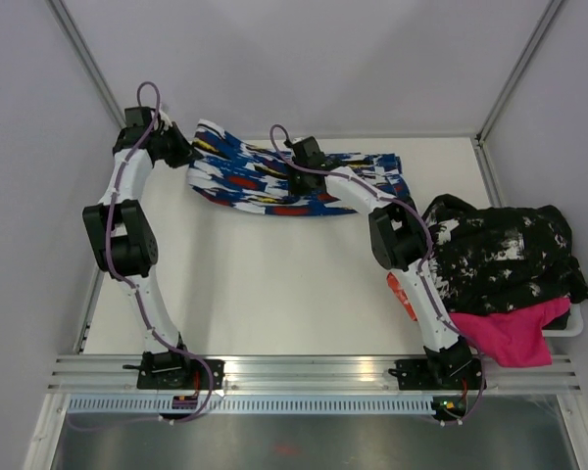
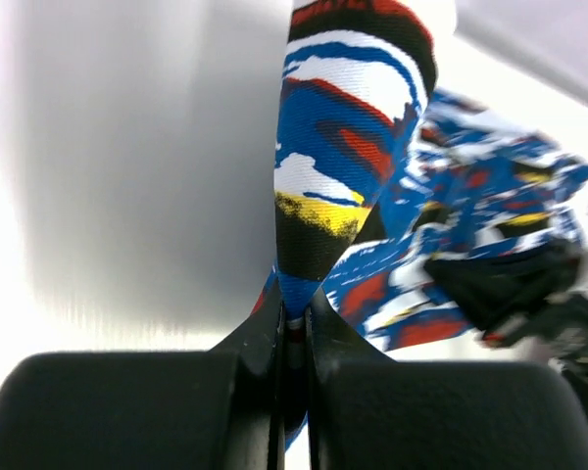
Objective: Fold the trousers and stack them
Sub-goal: Fold the trousers
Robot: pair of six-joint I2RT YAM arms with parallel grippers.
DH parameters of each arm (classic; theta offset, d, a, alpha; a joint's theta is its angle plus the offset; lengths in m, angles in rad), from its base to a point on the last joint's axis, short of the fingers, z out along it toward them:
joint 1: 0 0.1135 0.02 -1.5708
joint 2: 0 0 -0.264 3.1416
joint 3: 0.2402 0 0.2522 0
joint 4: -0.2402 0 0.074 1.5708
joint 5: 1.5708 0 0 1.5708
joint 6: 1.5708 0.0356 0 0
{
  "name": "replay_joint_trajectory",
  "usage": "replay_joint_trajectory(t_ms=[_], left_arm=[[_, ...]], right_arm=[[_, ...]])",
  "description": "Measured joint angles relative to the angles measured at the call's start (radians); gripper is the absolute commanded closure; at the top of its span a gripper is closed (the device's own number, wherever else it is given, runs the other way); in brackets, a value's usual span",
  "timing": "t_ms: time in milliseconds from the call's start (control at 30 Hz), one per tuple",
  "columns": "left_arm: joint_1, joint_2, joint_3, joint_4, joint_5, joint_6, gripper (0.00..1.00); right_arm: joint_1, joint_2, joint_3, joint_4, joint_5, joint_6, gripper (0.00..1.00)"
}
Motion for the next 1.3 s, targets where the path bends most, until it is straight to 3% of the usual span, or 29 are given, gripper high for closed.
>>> replay_joint_trajectory(t_ms=[133, 233, 267, 367, 467, 633, 733, 900, 1033, 1300], left_arm=[[-0.011, -0.033, 0.125, -0.081, 0.003, 0.008, 0.98], [-0.026, -0.034, 0.259, -0.16, -0.006, 0.023, 0.98], [-0.034, -0.033, 0.297, -0.183, -0.015, 0.025, 0.98], [-0.074, -0.019, 0.467, -0.262, -0.063, 0.025, 0.98], [-0.145, 0.001, 0.595, -0.307, -0.137, 0.022, 0.98], [-0.36, 0.066, 0.681, -0.358, -0.344, 0.016, 0.98], [-0.476, 0.122, 0.69, -0.388, -0.452, 0.008, 0.98], [-0.615, 0.188, 0.698, -0.385, -0.58, -0.063, 0.98], [-0.689, 0.225, 0.707, -0.294, -0.662, -0.124, 0.98], [-0.758, 0.375, 0.727, -0.099, -0.705, -0.272, 0.98]], right_arm=[[0.016, 0.028, 0.065, -0.015, -0.033, 0.001, 0.96], [-0.005, 0.016, 0.093, -0.057, -0.057, 0.023, 0.8], [-0.024, 0.002, 0.087, -0.064, -0.077, 0.036, 0.67], [-0.119, -0.11, -0.017, -0.053, -0.126, 0.064, 0.47], [-0.266, -0.256, -0.089, -0.065, -0.132, 0.06, 0.42], [-0.518, -0.493, -0.162, -0.078, -0.045, 0.011, 0.4], [-0.592, -0.584, -0.238, -0.095, -0.019, -0.009, 0.4], [-0.636, -0.616, -0.391, -0.105, -0.066, -0.004, 0.41], [-0.648, -0.607, -0.454, -0.116, -0.125, 0.013, 0.42], [-0.648, -0.608, -0.494, -0.079, -0.223, 0.054, 0.42]])
